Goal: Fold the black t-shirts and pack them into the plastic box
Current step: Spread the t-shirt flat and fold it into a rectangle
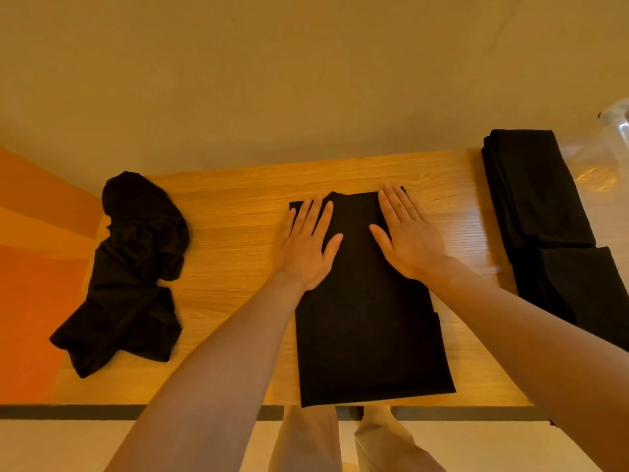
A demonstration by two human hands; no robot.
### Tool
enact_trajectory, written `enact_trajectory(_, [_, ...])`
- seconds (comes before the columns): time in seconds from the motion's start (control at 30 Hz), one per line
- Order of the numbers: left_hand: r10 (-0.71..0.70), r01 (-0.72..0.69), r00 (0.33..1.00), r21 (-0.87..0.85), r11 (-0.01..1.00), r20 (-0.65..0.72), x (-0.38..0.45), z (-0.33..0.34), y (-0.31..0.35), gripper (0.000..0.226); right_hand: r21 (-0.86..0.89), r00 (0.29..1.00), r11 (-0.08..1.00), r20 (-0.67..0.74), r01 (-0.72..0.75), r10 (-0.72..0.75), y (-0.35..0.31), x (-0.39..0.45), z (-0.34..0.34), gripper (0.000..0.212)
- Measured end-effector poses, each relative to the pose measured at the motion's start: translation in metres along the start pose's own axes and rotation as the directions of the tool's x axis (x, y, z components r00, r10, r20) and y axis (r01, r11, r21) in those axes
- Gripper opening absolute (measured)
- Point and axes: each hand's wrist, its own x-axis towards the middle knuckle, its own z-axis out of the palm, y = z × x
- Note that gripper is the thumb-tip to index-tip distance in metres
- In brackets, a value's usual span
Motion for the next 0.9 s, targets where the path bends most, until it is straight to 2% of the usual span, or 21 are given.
enact_trajectory(0.13, [0.049,-0.053,0.996,-0.052,0.997,-0.072,-0.042,-0.007,-0.001,0.063,0.075,0.994,0.994,-0.08,0.083,-0.077,-0.008,-0.04,-0.016,0.064])
enact_trajectory(0.23, [0.212,-0.223,0.972,-0.106,0.969,-0.106,-0.101,-0.001,0.008,0.058,0.087,0.981,0.977,-0.006,0.195,-0.195,-0.017,-0.095,-0.014,0.059])
enact_trajectory(0.3, [0.303,-0.31,0.95,-0.127,0.942,-0.073,-0.141,0.012,0.015,0.056,0.062,0.964,0.964,0.05,0.259,-0.262,-0.02,-0.131,-0.002,0.057])
enact_trajectory(0.4, [0.289,-0.289,0.957,-0.097,0.952,-0.011,-0.181,0.034,0.02,0.055,-0.002,0.958,0.964,0.11,0.267,-0.266,-0.018,-0.171,0.016,0.058])
enact_trajectory(0.5, [0.178,-0.177,0.984,-0.079,0.981,0.007,-0.198,0.039,0.016,0.056,-0.013,0.981,0.984,0.078,0.178,-0.176,-0.007,-0.188,0.019,0.061])
enact_trajectory(0.63, [0.152,-0.15,0.988,-0.063,0.987,0.034,-0.208,0.036,0.011,0.06,-0.015,0.99,0.991,0.06,0.132,-0.131,0.005,-0.197,0.018,0.063])
enact_trajectory(0.73, [0.173,-0.172,0.984,-0.038,0.984,0.036,-0.217,0.033,0.009,0.066,-0.027,0.979,0.979,0.056,0.2,-0.198,0.012,-0.207,0.016,0.062])
enact_trajectory(0.83, [0.32,-0.32,0.947,0.025,0.947,0.013,-0.229,0.042,0.01,0.066,-0.074,0.935,0.934,0.086,0.35,-0.344,0.015,-0.223,0.02,0.063])
enact_trajectory(0.9, [0.362,-0.36,0.932,0.04,0.932,-0.034,-0.234,0.048,0.013,0.082,-0.125,0.895,0.887,0.095,0.445,-0.436,0.018,-0.232,0.028,0.061])
